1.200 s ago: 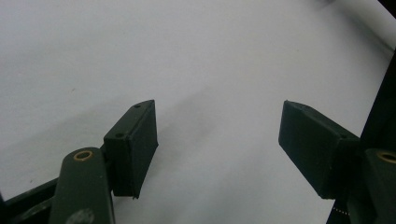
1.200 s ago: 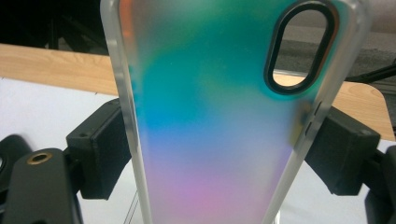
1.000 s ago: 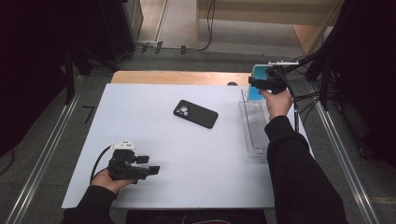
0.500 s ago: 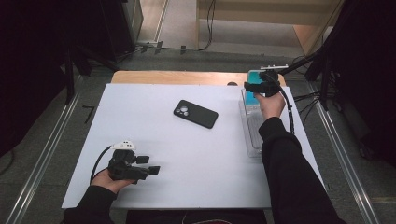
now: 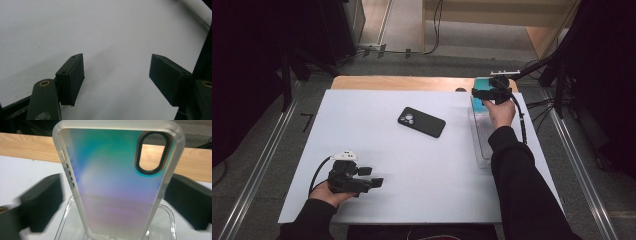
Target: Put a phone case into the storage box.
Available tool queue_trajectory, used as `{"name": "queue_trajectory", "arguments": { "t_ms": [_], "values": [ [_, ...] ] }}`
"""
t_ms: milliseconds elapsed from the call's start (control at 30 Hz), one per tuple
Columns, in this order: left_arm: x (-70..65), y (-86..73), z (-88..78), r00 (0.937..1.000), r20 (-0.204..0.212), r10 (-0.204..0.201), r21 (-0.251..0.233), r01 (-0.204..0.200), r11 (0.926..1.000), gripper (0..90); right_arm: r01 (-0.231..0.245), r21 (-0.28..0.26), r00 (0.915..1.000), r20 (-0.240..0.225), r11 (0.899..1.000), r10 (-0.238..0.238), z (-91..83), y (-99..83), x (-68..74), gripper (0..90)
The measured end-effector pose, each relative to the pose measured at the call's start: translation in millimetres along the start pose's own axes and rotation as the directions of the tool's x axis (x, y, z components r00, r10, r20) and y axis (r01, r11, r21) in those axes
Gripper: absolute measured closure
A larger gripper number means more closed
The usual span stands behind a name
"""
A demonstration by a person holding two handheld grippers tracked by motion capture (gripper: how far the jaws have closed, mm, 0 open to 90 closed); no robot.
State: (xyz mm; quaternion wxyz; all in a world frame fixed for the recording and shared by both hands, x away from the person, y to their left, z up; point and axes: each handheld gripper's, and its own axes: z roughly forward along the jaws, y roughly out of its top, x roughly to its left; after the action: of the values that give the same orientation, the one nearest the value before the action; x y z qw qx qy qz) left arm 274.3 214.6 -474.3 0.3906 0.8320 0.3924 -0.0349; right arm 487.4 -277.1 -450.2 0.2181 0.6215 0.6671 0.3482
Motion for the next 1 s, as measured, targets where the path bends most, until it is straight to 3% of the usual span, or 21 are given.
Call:
{"name": "queue_trajectory", "arguments": {
  "t_ms": [200,367,500,600,700,833,900,1000],
  "values": [
    [0.2,0.2,-0.1,1.0,-0.001,-0.001,-0.002,0.001,1.0,28.1,-0.005,0.008,0.9989,-0.046,1.0,0.006,-13.5,2.4,-4.0,0.0],
    [-0.2,0.8,0.5,1.0,-0.001,-0.003,-0.001,0.003,1.0,28.1,-0.009,0.0,0.9984,-0.056,1.0,0.009,-35.4,3.0,-3.2,0.0],
    [-0.1,1.6,0.7,1.0,-0.001,-0.007,-0.002,0.007,1.0,28.1,-0.021,-0.011,0.9957,-0.09,1.0,0.02,-54.2,-2.3,-1.6,0.0],
    [1.2,3.1,-0.1,0.9999,0.001,-0.011,-0.002,0.011,0.9999,28.1,-0.013,0.026,0.9857,-0.168,1.0,0.018,-64.2,-8.7,1.3,0.0],
    [2.4,4.9,-2.0,0.9998,0.006,-0.021,-0.007,0.021,0.9998,28.1,-0.006,0.011,0.9744,-0.225,1.0,0.008,-76.9,-17.1,5.0,0.0],
    [4.1,8.7,-3.2,0.9988,0.017,-0.046,-0.007,0.046,0.9989,28.1,0.039,0.01,0.9648,-0.261,0.999,-0.035,-90.6,-24.6,13.1,0.0],
    [4.4,10.7,-3.2,0.9977,0.03,-0.061,0.0,0.061,0.9981,28.1,0.049,0.012,0.9553,-0.293,0.999,-0.043,-95.5,-28.4,16.6,0.0],
    [4.5,12.7,-3.2,0.9972,0.045,-0.059,0.0,0.059,0.9982,28.1,0.067,0.012,0.9479,-0.313,0.998,-0.06,-100.9,-33.6,20.3,0.0]
  ]
}}
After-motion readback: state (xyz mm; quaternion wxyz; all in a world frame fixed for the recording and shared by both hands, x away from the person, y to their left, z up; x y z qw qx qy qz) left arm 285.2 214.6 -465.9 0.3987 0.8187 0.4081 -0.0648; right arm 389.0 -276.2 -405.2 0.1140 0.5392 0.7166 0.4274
